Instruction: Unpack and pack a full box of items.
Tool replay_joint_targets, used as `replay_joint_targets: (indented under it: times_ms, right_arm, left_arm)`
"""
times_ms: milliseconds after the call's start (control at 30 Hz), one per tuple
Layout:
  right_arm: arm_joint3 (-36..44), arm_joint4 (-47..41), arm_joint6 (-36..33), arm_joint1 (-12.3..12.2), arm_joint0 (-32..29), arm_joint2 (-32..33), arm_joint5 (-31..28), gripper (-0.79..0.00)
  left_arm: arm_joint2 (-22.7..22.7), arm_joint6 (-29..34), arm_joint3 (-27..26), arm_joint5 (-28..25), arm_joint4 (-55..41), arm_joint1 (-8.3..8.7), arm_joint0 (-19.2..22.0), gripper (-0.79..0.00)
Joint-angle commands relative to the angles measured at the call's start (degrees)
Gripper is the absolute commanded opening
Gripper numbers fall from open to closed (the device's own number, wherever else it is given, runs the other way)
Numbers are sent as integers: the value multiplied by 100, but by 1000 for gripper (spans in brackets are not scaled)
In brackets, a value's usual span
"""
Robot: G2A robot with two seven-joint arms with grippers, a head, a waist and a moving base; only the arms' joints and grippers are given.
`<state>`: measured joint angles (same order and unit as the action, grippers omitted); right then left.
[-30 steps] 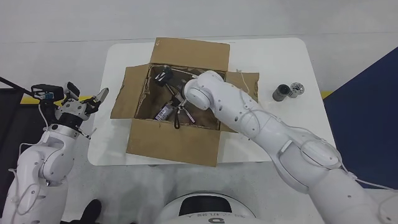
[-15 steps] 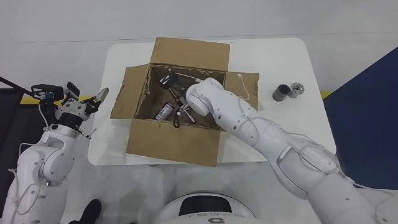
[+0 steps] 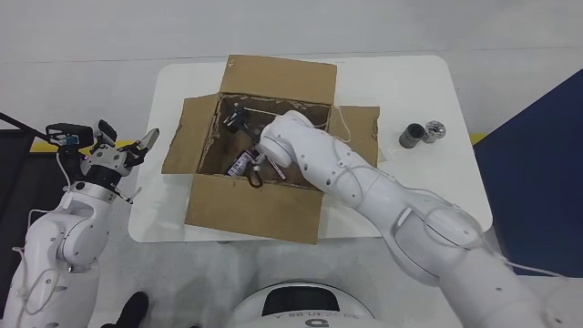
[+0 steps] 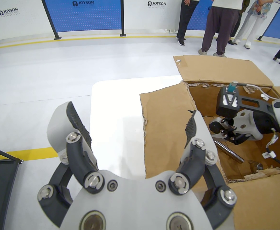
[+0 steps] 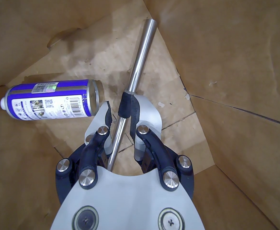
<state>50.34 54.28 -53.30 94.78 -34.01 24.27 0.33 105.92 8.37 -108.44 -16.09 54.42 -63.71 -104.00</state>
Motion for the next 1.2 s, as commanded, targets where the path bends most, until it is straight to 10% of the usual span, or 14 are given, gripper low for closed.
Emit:
replay_joint_targets:
  times_ms: [0,800,967,1033,1167]
  right_arm:
    - [-185,-46,-16,86,49,-21,11,-585]
    - [-2197,-410,-221,1206,550,-235,322,-529]
    - [-2601,-444,-233,1409,658,-238,309,-576]
    - [-2749,-452,-230,1479,701,-233,317,-785]
    - [-3002,-536,-255,1585,784,-179,206,-785]
  left_arm:
    - [0,0,0,0,0,0,0,0]
    - [0,0,0,0,0,0,0,0]
    - [0,0,0,0,0,0,0,0]
    - [0,0,0,0,0,0,0,0]
    - [0,0,0,0,0,0,0,0]
